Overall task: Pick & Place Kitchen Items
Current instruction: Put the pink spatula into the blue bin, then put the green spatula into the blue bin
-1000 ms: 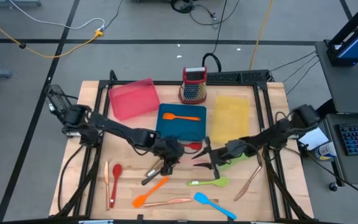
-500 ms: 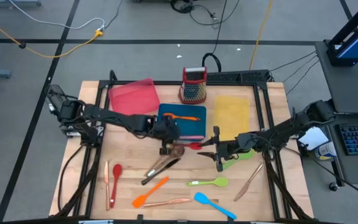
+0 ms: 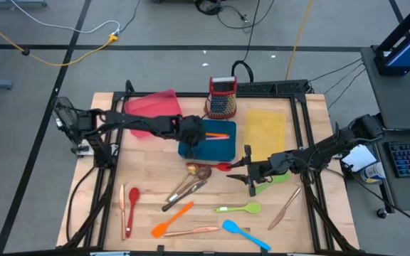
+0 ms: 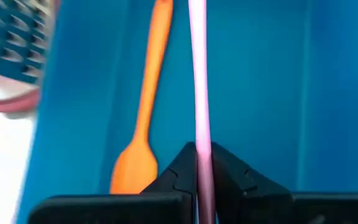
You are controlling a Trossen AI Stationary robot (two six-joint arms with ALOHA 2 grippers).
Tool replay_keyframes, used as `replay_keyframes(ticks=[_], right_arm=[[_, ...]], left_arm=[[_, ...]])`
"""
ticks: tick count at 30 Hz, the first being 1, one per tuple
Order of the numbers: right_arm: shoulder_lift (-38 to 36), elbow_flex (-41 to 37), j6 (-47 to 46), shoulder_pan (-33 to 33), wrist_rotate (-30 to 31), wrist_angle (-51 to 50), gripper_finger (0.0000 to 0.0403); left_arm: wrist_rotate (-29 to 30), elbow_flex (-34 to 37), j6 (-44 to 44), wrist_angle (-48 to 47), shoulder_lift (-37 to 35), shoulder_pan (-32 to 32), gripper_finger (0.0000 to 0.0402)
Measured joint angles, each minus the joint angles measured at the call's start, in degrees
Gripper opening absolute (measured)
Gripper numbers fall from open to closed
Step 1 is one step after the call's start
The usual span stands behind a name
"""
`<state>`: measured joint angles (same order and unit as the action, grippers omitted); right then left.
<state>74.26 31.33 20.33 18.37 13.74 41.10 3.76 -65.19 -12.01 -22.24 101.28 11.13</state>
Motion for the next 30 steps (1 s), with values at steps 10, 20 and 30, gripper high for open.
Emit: replay_keyframes(ticks=[10, 20, 30], right_arm=[[0.0, 0.0, -2.0, 0.0, 0.0, -1.8, 0.0126], [0.0, 0.0, -7.9, 0.0, -0.1, -8.3, 0.0126], [0.0, 0.0, -17.5, 0.1, -2.9, -14.5, 0.0150]], left_arm=[[-0.7, 0.0, -0.3, 1.7, 3.4, 1.8, 0.0059], [-0.7, 0.0, -1.1, 2.3, 3.4, 2.0, 0.0087], [-0.7, 0.0, -1.5, 2.9, 3.4, 2.0, 0.0112]])
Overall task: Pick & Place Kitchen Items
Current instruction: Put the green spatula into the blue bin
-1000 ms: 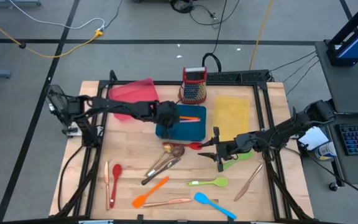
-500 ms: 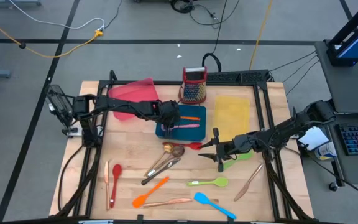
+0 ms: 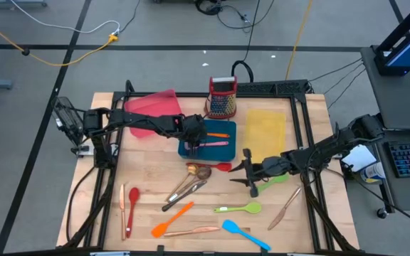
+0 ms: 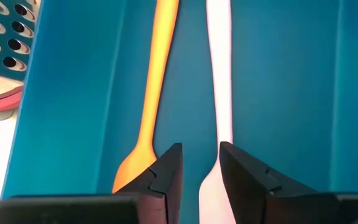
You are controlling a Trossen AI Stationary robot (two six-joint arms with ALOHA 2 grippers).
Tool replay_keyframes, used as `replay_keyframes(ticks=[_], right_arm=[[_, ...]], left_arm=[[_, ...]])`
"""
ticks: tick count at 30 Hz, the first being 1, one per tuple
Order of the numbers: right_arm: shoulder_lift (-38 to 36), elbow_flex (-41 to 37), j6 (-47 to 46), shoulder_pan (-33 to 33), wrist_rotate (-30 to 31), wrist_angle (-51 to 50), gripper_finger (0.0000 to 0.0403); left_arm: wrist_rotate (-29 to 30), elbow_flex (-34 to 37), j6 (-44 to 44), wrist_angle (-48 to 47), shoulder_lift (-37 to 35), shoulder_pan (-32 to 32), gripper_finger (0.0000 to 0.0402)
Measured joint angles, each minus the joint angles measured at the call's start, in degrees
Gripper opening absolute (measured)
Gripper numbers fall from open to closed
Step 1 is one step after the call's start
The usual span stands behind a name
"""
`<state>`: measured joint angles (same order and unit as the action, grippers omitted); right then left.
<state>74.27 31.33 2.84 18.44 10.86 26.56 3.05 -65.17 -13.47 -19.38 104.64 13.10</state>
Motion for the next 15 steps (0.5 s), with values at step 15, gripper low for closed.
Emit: replay_keyframes(ticks=[15], right_arm=[[0.0, 0.0, -11.9, 0.1, -9.6, -16.3, 0.0188]], left_arm=[[-0.1, 0.0, -2.5, 1.0, -0.5, -0.2, 0.0111]])
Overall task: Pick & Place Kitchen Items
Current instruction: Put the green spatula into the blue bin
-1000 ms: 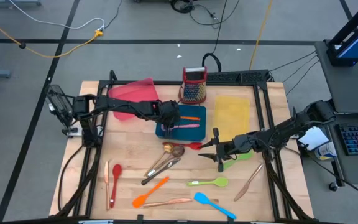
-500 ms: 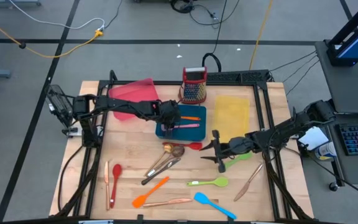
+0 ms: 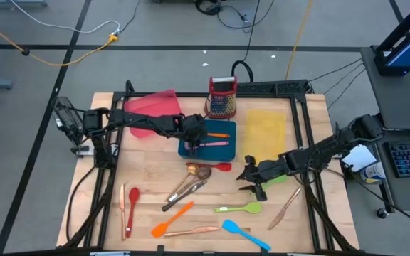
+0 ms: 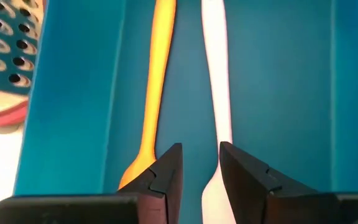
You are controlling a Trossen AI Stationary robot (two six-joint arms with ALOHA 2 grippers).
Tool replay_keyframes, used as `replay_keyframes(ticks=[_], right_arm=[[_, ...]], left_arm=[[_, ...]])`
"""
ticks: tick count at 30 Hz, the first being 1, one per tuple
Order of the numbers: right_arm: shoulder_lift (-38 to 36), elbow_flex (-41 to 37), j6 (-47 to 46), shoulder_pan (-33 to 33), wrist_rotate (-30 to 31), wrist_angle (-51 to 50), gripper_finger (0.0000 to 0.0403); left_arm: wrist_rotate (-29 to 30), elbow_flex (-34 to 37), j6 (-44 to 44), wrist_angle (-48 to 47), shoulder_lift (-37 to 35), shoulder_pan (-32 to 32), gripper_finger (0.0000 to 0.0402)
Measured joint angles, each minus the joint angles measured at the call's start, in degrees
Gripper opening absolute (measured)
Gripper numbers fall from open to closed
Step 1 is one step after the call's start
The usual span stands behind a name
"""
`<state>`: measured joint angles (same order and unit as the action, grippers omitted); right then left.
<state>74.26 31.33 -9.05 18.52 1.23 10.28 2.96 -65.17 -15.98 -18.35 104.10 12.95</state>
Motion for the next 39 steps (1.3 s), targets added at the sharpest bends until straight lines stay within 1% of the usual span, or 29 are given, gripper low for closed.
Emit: replay_keyframes(ticks=[6, 14, 20, 28, 32, 35, 37, 39], right_arm=[[0.0, 0.0, -5.0, 0.5, 0.0, -10.9, 0.0179], [0.0, 0.0, -3.0, 4.5, 0.0, -12.7, 0.0177], [0.0, 0.0, -2.3, 6.7, 0.1, -13.5, 0.0169], [0.0, -0.1, -6.4, 8.0, 0.1, -21.8, 0.0166], [0.0, -1.9, -6.3, 9.2, 0.0, -21.2, 0.0166], [-0.2, -3.9, -6.3, 9.9, 1.1, -19.9, 0.0166], [-0.2, -5.7, -6.2, 10.3, 3.3, -17.4, 0.0166], [-0.3, -7.9, -5.1, 10.6, 3.7, -13.1, 0.0166]], left_arm=[[-0.1, 0.0, 0.0, 1.2, -2.3, -0.1, 0.0111], [-0.1, 0.0, 1.1, 4.3, -5.6, -0.1, 0.0111], [-0.1, 0.0, 1.7, 7.8, -6.6, -0.1, 0.0111], [-0.1, 0.0, 3.1, 9.2, -6.6, -0.1, 0.0111], [-0.1, 0.0, 3.3, 9.2, -6.6, -0.1, 0.0111], [-0.1, 0.0, 3.4, 9.3, -6.6, -0.1, 0.0111], [-0.1, 0.0, 3.4, 9.3, -6.6, -0.1, 0.0111], [-0.1, 0.0, 3.6, 9.3, -6.6, -0.1, 0.0111]])
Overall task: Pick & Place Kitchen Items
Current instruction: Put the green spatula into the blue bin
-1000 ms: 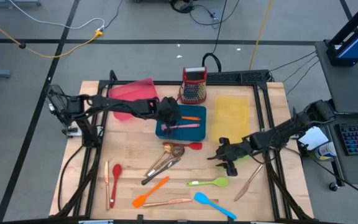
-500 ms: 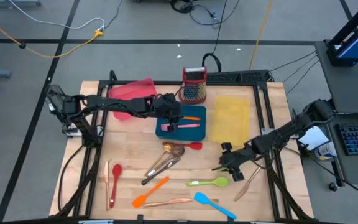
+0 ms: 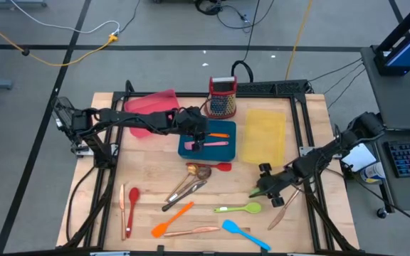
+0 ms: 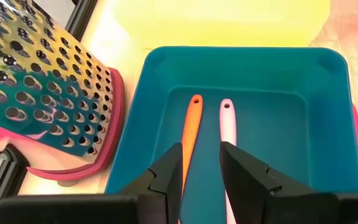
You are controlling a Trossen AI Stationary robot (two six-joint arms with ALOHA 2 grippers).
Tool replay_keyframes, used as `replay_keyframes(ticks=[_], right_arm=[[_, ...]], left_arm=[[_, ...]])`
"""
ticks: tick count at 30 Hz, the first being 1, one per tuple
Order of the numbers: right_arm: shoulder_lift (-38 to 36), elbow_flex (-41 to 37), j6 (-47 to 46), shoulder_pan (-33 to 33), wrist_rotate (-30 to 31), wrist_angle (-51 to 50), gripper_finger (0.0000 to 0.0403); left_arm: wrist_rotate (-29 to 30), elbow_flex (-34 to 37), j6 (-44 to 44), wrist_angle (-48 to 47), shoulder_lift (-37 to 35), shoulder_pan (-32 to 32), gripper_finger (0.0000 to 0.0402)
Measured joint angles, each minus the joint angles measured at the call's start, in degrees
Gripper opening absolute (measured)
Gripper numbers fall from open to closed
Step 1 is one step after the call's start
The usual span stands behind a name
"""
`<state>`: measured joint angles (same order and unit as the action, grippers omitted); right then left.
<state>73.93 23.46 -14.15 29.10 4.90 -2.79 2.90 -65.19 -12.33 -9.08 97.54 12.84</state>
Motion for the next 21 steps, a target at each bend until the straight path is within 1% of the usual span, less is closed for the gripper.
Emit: replay_keyframes(ticks=[4, 9, 12, 16, 21], right_arm=[[0.1, -5.1, 2.7, 0.0, 0.4, 11.1, 0.0154], [0.3, -12.9, 3.5, -0.1, 1.8, 24.1, 0.0119], [0.3, -16.8, 4.0, -0.1, 2.5, 29.8, 0.0099], [0.3, -19.1, 6.1, -0.1, 2.6, 31.6, 0.0083], [0.3, -19.6, 6.3, -0.1, 2.7, 31.6, 0.0081]], left_arm=[[0.0, 0.0, 0.9, 0.0, 0.0, 0.0, 0.0111], [0.0, 0.0, 0.9, 0.3, 0.0, 0.0, 0.0111], [0.0, 0.0, 0.7, 0.4, 0.0, 0.0, 0.0111], [0.0, 0.0, 0.8, 0.4, 0.0, 0.0, 0.0111], [0.0, 0.0, 0.6, 0.5, 0.0, 0.0, 0.0111]])
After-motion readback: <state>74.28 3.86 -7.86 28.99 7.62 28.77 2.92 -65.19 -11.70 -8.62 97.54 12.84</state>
